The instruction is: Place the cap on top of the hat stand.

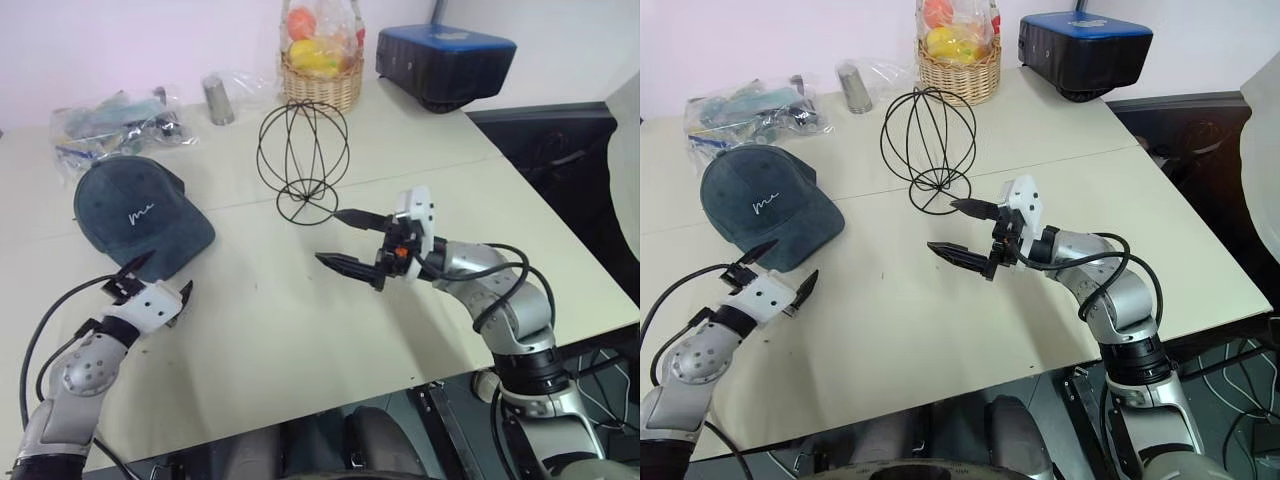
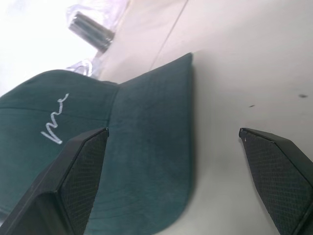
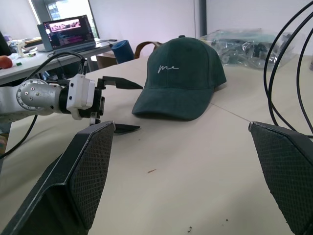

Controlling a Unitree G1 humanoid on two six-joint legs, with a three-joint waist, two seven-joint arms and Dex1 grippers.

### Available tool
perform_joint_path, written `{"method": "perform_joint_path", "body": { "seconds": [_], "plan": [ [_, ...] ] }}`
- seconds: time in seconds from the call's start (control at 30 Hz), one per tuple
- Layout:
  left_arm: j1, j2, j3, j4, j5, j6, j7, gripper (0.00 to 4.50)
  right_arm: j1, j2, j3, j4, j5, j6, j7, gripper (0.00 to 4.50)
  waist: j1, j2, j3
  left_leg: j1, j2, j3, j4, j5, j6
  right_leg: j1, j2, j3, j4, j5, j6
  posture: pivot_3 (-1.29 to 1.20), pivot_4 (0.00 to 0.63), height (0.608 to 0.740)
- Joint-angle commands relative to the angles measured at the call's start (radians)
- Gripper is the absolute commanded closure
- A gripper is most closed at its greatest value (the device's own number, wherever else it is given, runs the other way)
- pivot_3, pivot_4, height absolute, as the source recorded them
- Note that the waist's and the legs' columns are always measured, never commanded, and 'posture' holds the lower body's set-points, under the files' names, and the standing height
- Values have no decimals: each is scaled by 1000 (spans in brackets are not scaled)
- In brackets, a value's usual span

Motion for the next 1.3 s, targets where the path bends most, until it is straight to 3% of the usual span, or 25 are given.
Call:
{"method": "perform_joint_path", "body": {
  "seconds": [0.03,0.43,0.8,1.3],
  "plan": [
    [-14,5,-7,57,52,11,64,0,-3,3,-7,-16,-2,-27,1,21,1,0,0,0,0,0,0,0,0,0,0,0,0,0,0,0,150,740],
    [41,35,-1,90,98,27,146,0,-6,3,-15,-6,-8,-37,-1,21,-6,1,-1,1,0,0,0,0,0,0,0,0,2,0,0,0,150,740],
    [138,32,66,22,49,73,157,0,-16,-2,-16,17,-16,-47,10,21,-8,1,-1,1,1,1,-1,0,0,-1,1,1,2,0,0,0,150,740],
    [59,15,2,54,52,100,149,0,-22,-5,-19,23,-19,-54,13,21,2,2,-1,1,0,0,0,0,0,0,0,1,2,0,0,0,150,740]
  ]
}}
